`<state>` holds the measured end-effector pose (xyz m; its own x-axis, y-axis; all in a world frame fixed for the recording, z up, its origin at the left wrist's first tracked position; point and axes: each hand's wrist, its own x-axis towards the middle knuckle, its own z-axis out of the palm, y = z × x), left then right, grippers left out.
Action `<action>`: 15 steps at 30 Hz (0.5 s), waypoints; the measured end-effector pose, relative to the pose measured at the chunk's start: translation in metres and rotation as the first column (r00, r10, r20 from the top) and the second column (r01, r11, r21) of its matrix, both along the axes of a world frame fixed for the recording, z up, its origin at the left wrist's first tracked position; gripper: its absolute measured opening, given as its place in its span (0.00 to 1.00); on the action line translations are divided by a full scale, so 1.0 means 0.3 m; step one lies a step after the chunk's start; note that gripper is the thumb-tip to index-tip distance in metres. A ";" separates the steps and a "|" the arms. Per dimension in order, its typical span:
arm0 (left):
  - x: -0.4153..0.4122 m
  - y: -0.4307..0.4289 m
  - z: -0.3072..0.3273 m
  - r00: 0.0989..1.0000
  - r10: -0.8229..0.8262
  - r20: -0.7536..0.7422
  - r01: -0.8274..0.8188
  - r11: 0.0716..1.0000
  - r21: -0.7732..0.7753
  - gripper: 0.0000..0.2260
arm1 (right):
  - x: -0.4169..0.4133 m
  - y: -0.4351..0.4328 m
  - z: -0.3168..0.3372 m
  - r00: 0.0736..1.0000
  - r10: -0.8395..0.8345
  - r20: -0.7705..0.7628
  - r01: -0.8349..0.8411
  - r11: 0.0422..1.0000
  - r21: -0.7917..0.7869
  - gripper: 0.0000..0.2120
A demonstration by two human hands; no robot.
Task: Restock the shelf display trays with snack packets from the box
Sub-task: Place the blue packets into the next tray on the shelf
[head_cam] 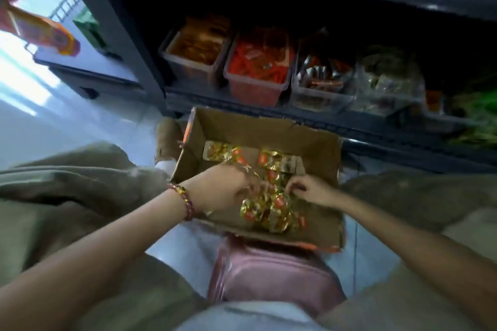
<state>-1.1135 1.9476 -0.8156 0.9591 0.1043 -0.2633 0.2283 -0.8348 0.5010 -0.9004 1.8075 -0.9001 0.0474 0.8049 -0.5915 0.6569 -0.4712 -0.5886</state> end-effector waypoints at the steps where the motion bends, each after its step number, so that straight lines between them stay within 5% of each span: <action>1: -0.043 -0.002 -0.032 1.000 0.007 -0.030 -0.007 1.000 0.027 0.12 | -0.028 -0.010 -0.062 0.996 0.081 0.039 -0.077 0.992 -0.101 0.12; 5: -0.152 0.026 -0.135 0.991 0.063 -0.117 -0.053 0.995 0.087 0.12 | -0.147 -0.005 -0.253 0.920 0.343 0.191 -0.226 0.860 -0.457 0.22; 8: -0.204 0.053 -0.181 0.987 0.090 -0.130 -0.077 0.992 0.105 0.13 | -0.203 0.009 -0.344 0.952 0.217 0.217 -0.088 0.871 -0.483 0.29; 13: -0.227 0.060 -0.214 0.983 0.133 -0.130 -0.125 0.990 0.072 0.13 | -0.237 0.009 -0.407 0.890 0.153 0.430 0.016 0.931 -0.364 0.18; 15: -0.219 0.058 -0.222 0.971 0.203 -0.128 -0.202 0.979 0.024 0.12 | -0.228 0.051 -0.368 0.891 0.221 0.397 -0.064 0.926 -0.372 0.15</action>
<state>-1.1791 1.9651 -0.8821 0.8756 0.2960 -0.3817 0.4553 -0.7696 0.4476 -0.9687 1.8230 -1.0105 0.2568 0.5749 -0.7769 0.8802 -0.4711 -0.0577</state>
